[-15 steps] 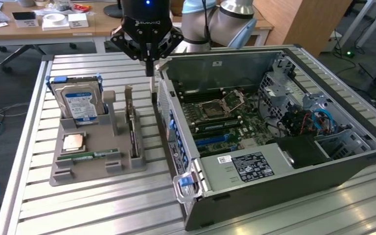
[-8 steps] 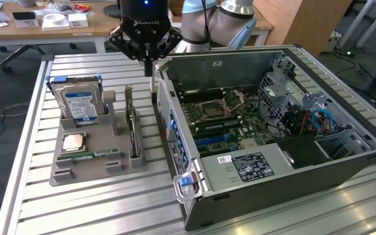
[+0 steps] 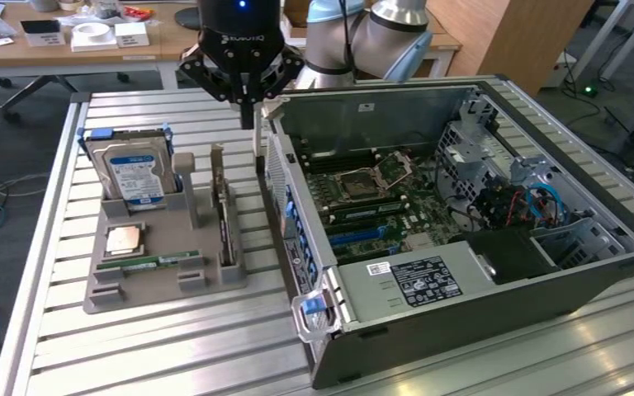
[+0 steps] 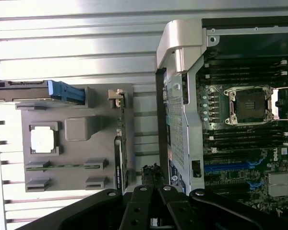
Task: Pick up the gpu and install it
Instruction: 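Reach for the gpu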
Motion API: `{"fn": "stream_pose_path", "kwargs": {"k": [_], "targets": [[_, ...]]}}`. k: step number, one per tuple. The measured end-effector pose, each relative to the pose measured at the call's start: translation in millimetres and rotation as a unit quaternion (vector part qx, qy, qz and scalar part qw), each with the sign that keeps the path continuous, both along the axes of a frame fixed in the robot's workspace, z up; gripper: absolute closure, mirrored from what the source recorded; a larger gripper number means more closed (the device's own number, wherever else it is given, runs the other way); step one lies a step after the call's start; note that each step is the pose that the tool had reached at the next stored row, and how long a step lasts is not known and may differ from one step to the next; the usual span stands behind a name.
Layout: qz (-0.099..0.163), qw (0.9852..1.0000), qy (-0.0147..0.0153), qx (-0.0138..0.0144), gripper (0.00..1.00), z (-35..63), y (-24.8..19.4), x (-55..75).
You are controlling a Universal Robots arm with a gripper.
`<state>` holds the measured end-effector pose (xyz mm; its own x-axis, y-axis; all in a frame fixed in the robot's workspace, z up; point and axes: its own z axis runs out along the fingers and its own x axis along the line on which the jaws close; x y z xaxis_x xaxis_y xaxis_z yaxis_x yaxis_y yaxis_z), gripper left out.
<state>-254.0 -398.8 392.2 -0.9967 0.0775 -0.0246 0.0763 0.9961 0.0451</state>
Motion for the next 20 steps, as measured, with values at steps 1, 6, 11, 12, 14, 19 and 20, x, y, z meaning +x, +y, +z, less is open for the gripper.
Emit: {"fn": "stream_pose_path", "kwargs": {"k": [1,6,11,12,14,19,20], "targets": [[0.000,1.0000,0.0000,0.0000,0.89,0.0,0.0,-0.6],[0.000,1.0000,0.0000,0.0000,0.89,0.0,0.0,-3.5],[0.000,1.0000,0.0000,0.0000,0.89,-0.1,0.0,-7.3],[0.000,1.0000,0.0000,0.0000,0.89,-0.1,0.0,-8.1],[0.000,1.0000,0.0000,0.0000,0.89,-0.1,0.0,-9.7],[0.000,1.0000,0.0000,0.0000,0.89,-0.1,0.0,-13.1],[0.000,1.0000,0.0000,0.0000,0.89,-0.1,0.0,-13.1]]}}
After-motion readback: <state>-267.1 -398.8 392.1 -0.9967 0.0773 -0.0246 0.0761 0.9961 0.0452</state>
